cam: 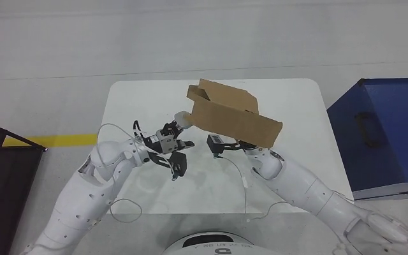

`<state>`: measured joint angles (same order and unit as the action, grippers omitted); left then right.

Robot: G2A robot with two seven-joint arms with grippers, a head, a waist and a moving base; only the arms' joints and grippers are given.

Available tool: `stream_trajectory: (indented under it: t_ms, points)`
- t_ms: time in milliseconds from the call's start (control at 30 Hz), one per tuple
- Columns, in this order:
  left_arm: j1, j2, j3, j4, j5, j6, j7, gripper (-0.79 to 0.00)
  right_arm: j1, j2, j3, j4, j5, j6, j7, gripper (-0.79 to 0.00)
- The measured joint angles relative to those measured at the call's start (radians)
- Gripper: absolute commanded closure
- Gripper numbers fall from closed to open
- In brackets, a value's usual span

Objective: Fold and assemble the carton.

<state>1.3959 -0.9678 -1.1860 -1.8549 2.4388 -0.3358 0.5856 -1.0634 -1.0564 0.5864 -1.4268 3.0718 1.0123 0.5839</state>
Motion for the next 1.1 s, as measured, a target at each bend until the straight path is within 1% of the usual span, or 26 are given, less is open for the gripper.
stream_trajectory:
  t_ms: [100, 167, 300, 400, 533, 667, 767, 900, 1100]
  points:
    - [0.015, 0.002, -0.024, 0.011, -0.025, 0.029, 0.008, -0.785, -0.007, 0.000, 0.003, -0.011, 0.000, 0.000, 0.014, 0.000]
    - [0.027, 0.005, -0.039, 0.005, -0.037, 0.063, 0.038, -0.785, -0.010, 0.000, 0.003, -0.016, 0.000, 0.000, 0.021, 0.000]
    - [0.065, 0.014, -0.081, -0.029, -0.037, 0.158, 0.143, -0.785, -0.013, 0.000, -0.006, -0.026, 0.000, 0.000, 0.033, 0.000]
    - [0.086, 0.019, -0.104, -0.065, -0.016, 0.187, 0.163, -0.785, -0.010, -0.001, -0.019, -0.027, 0.000, 0.000, 0.036, 0.000]
    - [0.086, 0.021, -0.103, -0.112, 0.039, 0.162, 0.109, -0.785, -0.003, -0.002, -0.036, -0.024, 0.000, 0.000, 0.040, 0.000]
    - [0.059, 0.016, -0.073, -0.136, 0.060, 0.137, 0.061, -0.785, 0.006, -0.002, -0.053, -0.020, 0.000, 0.000, 0.039, 0.000]
    - [0.031, 0.011, -0.049, -0.136, 0.061, 0.123, 0.028, -0.785, 0.011, -0.002, -0.064, -0.016, 0.000, 0.000, 0.039, 0.000]
    - [-0.005, 0.004, -0.020, -0.132, 0.067, 0.079, -0.029, -0.785, 0.016, 0.001, -0.074, -0.015, 0.000, 0.000, 0.038, 0.000]
    - [-0.015, 0.000, 0.005, -0.120, 0.092, 0.070, -0.081, -0.785, 0.022, 0.005, -0.082, -0.016, 0.000, 0.000, 0.054, 0.000]
